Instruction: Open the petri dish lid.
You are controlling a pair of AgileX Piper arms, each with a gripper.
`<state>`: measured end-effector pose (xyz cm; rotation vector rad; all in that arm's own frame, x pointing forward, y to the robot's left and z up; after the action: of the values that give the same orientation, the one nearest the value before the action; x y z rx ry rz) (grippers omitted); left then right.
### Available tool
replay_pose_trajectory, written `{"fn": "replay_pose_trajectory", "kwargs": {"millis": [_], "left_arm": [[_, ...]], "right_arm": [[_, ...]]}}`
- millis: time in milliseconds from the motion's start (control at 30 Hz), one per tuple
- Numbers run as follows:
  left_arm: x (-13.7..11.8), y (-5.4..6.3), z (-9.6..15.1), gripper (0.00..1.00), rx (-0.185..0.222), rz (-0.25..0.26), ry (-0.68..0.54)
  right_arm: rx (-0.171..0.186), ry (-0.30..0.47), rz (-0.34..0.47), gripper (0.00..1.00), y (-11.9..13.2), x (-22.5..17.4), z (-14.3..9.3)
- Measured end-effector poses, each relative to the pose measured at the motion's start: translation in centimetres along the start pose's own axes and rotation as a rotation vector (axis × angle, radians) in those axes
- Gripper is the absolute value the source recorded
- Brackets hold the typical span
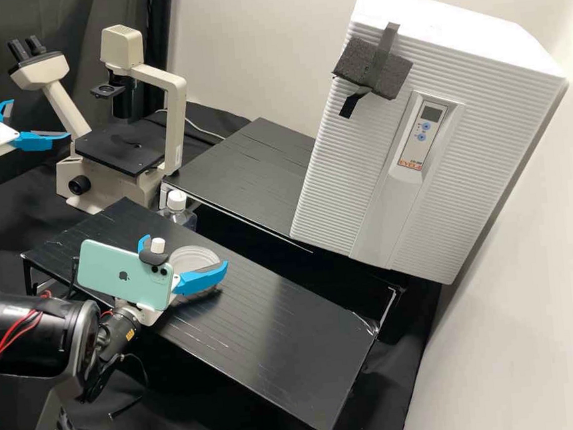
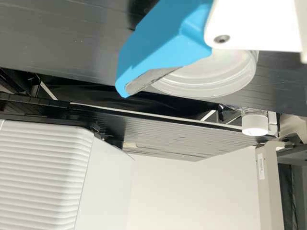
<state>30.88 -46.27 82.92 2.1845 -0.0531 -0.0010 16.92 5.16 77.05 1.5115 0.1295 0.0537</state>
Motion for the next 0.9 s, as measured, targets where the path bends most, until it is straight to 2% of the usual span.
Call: {"fn": "replay_pose_trajectory", "kwargs": {"millis": [200,300,400,900], "left_arm": [[0.0,0.0,0.0,1.00,0.000,0.000,0.000],[0.0,0.0,0.0,1.00,0.000,0.000,0.000],[0.0,0.0,0.0,1.00,0.000,0.000,0.000],[0.0,0.0,0.0,1.00,0.000,0.000,0.000]], "right_arm": [[0.044,-0.018,0.049,1.00,0.8,-0.7,-0.5],[0.066,-0.061,0.097,1.00,1.3,-1.2,-0.5],[0.075,-0.080,0.104,1.00,1.3,-1.4,-0.6],[0.054,-0.105,0.078,1.00,0.6,-1.2,-0.3]]}}
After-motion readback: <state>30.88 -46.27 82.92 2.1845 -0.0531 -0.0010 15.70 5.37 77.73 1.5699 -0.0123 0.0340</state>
